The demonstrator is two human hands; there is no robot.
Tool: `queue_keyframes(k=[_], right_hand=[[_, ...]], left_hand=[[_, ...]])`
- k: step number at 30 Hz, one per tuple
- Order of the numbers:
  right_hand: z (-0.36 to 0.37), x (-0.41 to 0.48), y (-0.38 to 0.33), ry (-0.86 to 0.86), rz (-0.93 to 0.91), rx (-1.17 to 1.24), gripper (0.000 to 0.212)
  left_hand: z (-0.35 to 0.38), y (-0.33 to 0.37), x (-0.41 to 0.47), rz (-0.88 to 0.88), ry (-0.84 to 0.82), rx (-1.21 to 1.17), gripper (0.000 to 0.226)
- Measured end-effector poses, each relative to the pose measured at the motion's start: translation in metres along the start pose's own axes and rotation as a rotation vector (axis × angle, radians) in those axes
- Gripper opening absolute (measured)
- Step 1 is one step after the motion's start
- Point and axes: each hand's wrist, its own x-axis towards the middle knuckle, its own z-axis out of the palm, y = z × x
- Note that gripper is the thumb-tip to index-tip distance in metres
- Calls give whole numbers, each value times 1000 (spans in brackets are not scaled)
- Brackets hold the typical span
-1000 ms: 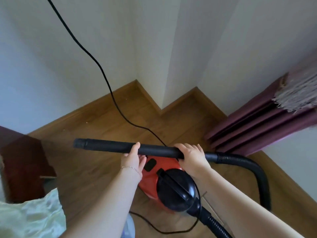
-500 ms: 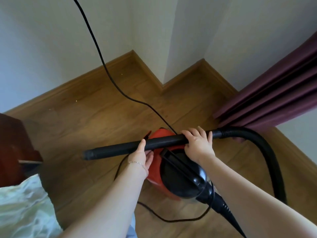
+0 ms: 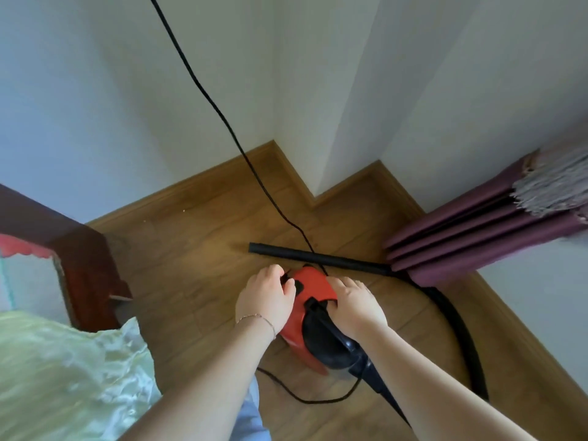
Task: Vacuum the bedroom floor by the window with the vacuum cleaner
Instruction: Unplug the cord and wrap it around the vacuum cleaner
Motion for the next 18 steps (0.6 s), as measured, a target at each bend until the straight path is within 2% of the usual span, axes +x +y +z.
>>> queue_keyframes(k=[7,18], right_hand=[[-60,-60,-40,81,-94,-68,53],[-203,-139,-121,197,-188,-88,55]], left_hand=[[-68,33,-48,213,100,304,36],[-238,74,-113,238,209,402,40]])
